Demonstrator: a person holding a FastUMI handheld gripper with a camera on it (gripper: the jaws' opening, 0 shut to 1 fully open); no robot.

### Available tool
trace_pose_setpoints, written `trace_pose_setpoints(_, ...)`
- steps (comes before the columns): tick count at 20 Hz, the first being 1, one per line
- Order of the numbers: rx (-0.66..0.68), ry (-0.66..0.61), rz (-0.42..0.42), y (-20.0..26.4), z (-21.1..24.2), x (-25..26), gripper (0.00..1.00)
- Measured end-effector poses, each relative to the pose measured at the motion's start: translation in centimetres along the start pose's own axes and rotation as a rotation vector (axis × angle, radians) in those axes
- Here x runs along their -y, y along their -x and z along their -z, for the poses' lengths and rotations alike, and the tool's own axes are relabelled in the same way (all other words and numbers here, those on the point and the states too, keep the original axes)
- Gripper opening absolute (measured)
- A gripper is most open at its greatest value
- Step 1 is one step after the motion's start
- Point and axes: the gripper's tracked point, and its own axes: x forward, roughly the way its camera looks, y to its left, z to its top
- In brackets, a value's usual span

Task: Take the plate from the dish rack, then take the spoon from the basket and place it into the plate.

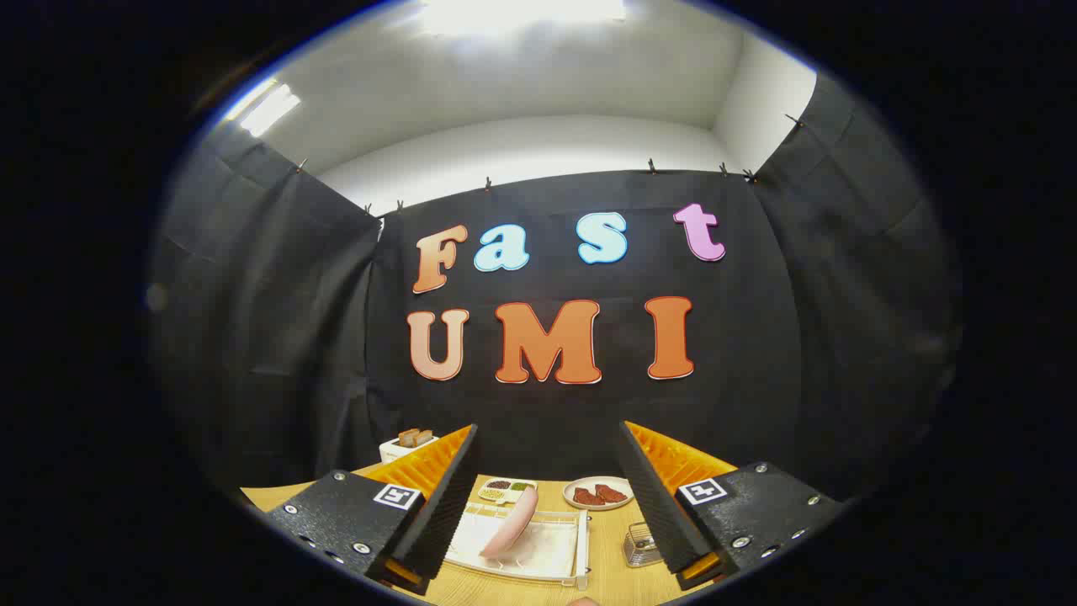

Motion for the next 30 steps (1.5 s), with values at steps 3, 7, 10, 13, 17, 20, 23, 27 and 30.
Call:
trace_pose_setpoints(3, -0.002, 0.019, -0.001, 0.6, -0.5, 0.3, 0.96)
trace_pose_setpoints(7, -0.011, 0.001, -0.015, 1.0, -1.1, 0.4, 0.96)
trace_pose_setpoints(10, -0.010, -0.007, -0.007, 1.1, -1.0, 1.2, 0.95)
trace_pose_setpoints(13, -0.030, -0.023, -0.015, 0.8, -0.4, 1.0, 0.96)
trace_pose_setpoints(17, -0.078, 0.019, -0.015, 0.0, 1.9, 0.7, 0.96)
trace_pose_setpoints(20, -0.092, 0.021, -0.008, -0.5, 2.4, 0.7, 0.96)
trace_pose_setpoints(23, -0.092, -0.006, -0.016, -1.2, 2.3, 0.5, 0.96)
trace_pose_setpoints(27, -0.148, 0.031, -0.012, -1.9, 5.0, 0.4, 0.96)
trace_pose_setpoints(30, -0.193, 0.037, -0.018, -2.6, 6.9, -0.2, 0.96)
